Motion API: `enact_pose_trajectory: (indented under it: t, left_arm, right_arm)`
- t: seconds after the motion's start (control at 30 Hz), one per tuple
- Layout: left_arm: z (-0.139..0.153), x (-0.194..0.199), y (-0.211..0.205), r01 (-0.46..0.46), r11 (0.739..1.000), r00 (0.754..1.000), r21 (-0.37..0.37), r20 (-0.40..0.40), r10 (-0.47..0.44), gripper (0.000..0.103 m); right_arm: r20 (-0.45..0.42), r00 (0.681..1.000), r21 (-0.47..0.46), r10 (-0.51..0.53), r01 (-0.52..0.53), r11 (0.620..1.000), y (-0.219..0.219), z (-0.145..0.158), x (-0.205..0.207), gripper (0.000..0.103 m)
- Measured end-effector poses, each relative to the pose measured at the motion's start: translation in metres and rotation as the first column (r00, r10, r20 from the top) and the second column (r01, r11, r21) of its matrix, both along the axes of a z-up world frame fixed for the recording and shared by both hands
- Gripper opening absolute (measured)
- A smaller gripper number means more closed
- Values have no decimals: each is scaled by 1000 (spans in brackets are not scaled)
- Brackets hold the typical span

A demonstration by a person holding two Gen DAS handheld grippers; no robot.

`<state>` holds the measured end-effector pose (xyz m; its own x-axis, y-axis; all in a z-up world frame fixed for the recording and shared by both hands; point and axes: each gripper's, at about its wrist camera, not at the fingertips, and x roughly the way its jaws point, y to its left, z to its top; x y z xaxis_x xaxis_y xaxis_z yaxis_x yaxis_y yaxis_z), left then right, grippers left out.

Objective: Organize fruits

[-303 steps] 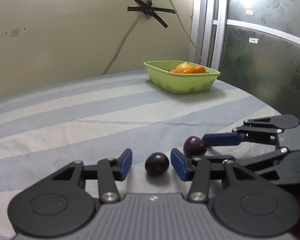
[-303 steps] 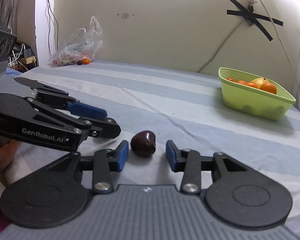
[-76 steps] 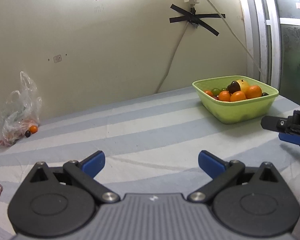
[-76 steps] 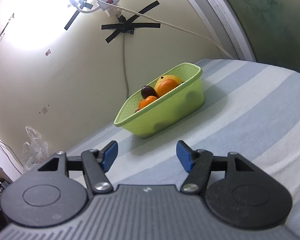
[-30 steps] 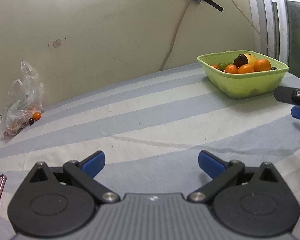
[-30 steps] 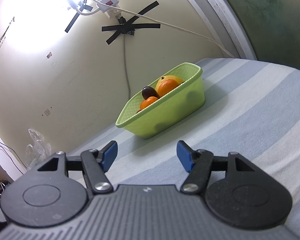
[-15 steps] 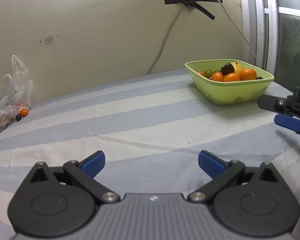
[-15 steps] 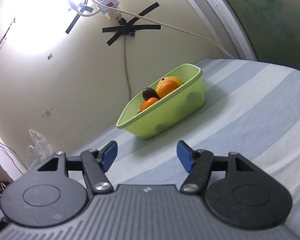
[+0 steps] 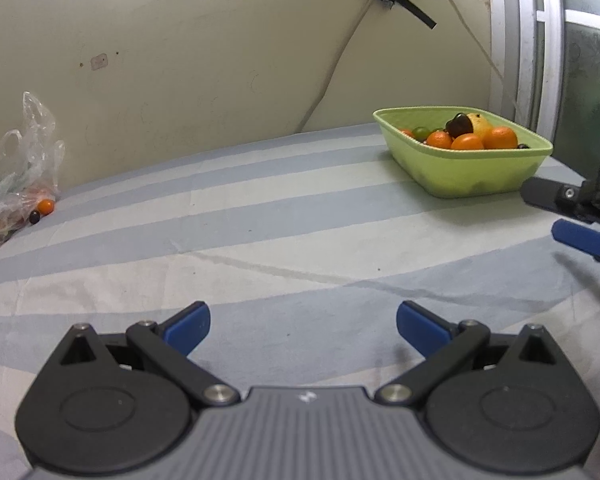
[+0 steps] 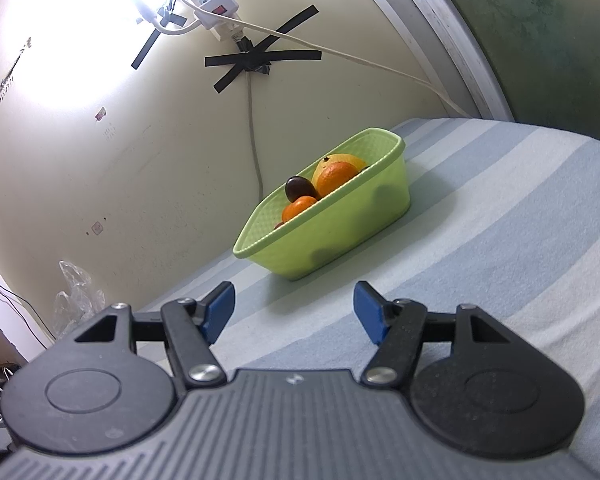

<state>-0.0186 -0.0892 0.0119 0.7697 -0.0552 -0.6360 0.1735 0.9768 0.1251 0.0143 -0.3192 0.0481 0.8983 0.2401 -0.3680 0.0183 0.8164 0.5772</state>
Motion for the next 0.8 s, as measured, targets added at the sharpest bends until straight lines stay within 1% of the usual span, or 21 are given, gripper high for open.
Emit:
enact_pose_trajectory:
  t: [0.1, 0.33, 0.63, 0.8]
  left_arm:
    - [-1, 0, -1, -9, 1000, 1000, 23, 1, 9, 103]
    - [-2, 1, -2, -25, 999, 1000, 45, -11, 25, 103]
    - [-4, 1, -3, -29, 997, 1000, 70, -7, 29, 103]
    - [-4, 2, -3, -30, 996, 1000, 83, -3, 30, 103]
  right_arm:
    - [0, 1000, 0, 0, 0, 1000, 0, 0, 0, 68]
    - [0, 1000, 2, 2, -2, 1000, -1, 0, 0, 68]
    - [-9, 1000, 41, 4, -4, 999, -6, -2, 1, 68]
    - [-8, 1000, 41, 7, -6, 999, -6, -2, 1, 68]
